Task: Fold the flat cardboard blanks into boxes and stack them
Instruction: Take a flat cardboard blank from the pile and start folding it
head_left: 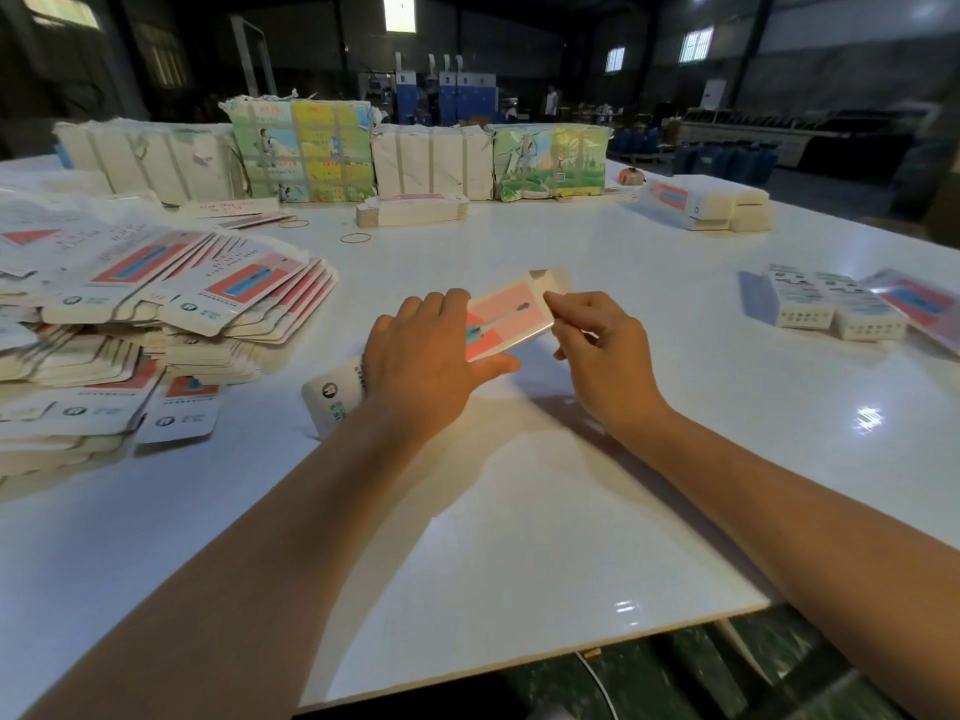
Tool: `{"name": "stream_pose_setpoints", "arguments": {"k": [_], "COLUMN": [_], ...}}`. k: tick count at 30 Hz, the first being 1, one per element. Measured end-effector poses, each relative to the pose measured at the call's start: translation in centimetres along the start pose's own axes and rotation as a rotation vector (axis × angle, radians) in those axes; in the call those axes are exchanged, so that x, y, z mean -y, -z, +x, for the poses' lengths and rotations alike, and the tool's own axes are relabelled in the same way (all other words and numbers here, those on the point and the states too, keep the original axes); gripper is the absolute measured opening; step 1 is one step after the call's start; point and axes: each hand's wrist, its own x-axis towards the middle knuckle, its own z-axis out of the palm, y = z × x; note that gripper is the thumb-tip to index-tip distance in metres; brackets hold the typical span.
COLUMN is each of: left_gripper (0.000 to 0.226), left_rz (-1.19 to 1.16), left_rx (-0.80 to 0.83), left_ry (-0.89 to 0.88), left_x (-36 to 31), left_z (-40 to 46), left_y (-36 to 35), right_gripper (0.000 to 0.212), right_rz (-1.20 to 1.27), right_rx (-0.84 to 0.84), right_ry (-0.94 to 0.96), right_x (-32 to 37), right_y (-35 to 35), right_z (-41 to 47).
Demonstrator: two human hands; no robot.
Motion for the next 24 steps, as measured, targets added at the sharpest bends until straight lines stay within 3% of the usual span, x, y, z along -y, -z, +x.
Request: {"name": "stream_pose_setpoints", "arguments": {"k": [8, 14, 24], "left_gripper": [0.076, 0.077, 0.071], "left_rz": [0.025, 0.035, 0.124], "left_rx": [0.010, 0.027, -0.039], "left_ry": [-0.049, -0.057, -0.093], "left_x": [0.0, -0.2, -1.0], "left_z": [-0.3, -0.6, -1.3], "left_y": [-0.1, 0.0, 0.2], "right_gripper": [0.060, 0.029, 0.024], "right_rz": [-0.048, -0.043, -0.147], "right_rx": [0.095, 0.100, 0.134], "right_ry": [-0.060, -0.038, 0.032], "right_x": [-0.2, 0.0, -0.3], "right_y": [-0.1, -0.2, -0.6], "right_z": [0.0, 0.0, -0.3]}}
